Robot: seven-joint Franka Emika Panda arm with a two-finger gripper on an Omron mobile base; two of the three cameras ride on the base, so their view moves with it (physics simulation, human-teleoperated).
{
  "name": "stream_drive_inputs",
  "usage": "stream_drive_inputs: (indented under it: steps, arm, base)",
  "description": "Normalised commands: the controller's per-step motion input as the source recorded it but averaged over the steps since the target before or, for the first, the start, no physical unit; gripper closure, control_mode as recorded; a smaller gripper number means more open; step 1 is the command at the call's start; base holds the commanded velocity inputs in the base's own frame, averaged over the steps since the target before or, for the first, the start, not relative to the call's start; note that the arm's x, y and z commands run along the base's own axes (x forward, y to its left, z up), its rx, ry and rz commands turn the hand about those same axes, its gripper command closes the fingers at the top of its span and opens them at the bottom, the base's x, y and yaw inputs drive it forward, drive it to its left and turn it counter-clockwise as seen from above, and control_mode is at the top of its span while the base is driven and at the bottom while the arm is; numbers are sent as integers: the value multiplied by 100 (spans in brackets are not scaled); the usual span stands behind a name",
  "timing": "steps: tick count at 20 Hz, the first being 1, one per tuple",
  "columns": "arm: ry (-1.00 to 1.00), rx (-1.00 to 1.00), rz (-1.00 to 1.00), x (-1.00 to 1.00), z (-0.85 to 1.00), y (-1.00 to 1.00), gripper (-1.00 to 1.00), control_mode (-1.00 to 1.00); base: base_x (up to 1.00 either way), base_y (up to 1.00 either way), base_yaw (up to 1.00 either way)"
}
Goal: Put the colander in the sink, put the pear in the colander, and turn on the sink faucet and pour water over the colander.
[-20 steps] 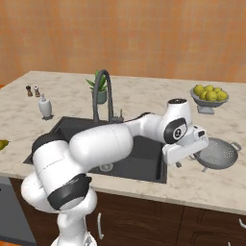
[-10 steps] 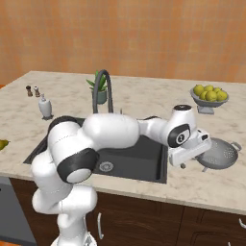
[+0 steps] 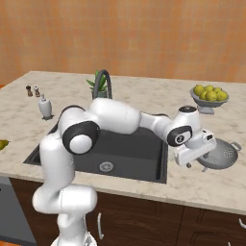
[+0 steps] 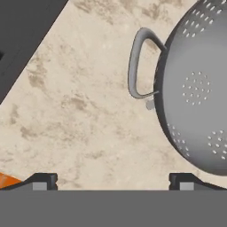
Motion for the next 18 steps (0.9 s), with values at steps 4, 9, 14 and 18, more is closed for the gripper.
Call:
stream_drive_inputs:
  steps: [4,9,14,18]
  arm:
    - [0,0,0,28,-21,-18,-100,-100]
    - [0,2,0,31,-10,-20,-100,-100]
    - [0,3,0,23,-7,-15,-100,-100]
    - [-1,0,0,9,-27,-2,-100,-100]
  base:
    - [0,0,0]
    - [0,0,0]
    - [0,0,0]
    - [0,0,0]
